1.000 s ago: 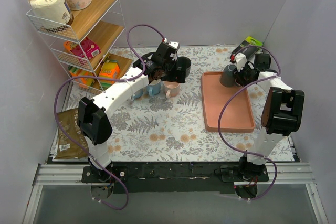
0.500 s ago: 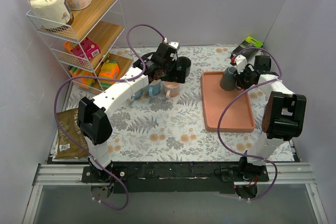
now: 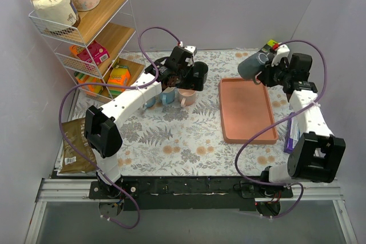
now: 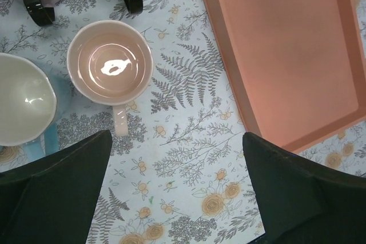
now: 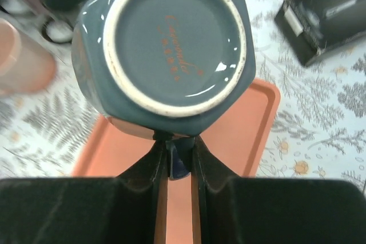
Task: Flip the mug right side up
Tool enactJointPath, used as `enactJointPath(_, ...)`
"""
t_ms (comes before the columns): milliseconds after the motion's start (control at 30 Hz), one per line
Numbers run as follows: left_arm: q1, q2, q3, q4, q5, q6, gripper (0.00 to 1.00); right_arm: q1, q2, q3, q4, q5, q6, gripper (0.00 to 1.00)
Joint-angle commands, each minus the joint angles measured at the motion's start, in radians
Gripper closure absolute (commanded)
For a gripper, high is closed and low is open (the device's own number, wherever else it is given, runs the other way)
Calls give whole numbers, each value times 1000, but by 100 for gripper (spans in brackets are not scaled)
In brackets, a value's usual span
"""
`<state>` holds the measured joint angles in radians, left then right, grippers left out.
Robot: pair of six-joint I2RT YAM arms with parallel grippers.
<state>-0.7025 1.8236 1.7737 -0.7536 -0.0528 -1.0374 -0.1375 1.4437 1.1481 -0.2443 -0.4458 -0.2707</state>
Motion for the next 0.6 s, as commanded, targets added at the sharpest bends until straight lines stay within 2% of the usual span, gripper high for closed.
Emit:
enactJointPath(0,3,-56,-14,52,88,-1,2,-2,-147,-4,235,-85,330,99)
enactJointPath(167,3,-124,-78,181,237,22,2,9,-253,-37,397,-114,552,99)
enactJointPath(333,3,-193,-160,358,410,-9,2,29,-331,-48,453,-133,830,99)
enactJointPath(433,1,-236,-220,474,482,-62,2,79,-385,-99,502,-76,948,99)
enactJointPath(533,3,-241,-243,579,528,-122,2,136,-437,-192,643,4,1111,99)
enactJointPath(567,3,-236,-241,591,522,-175,2,197,-447,-208,690,27,1148,99)
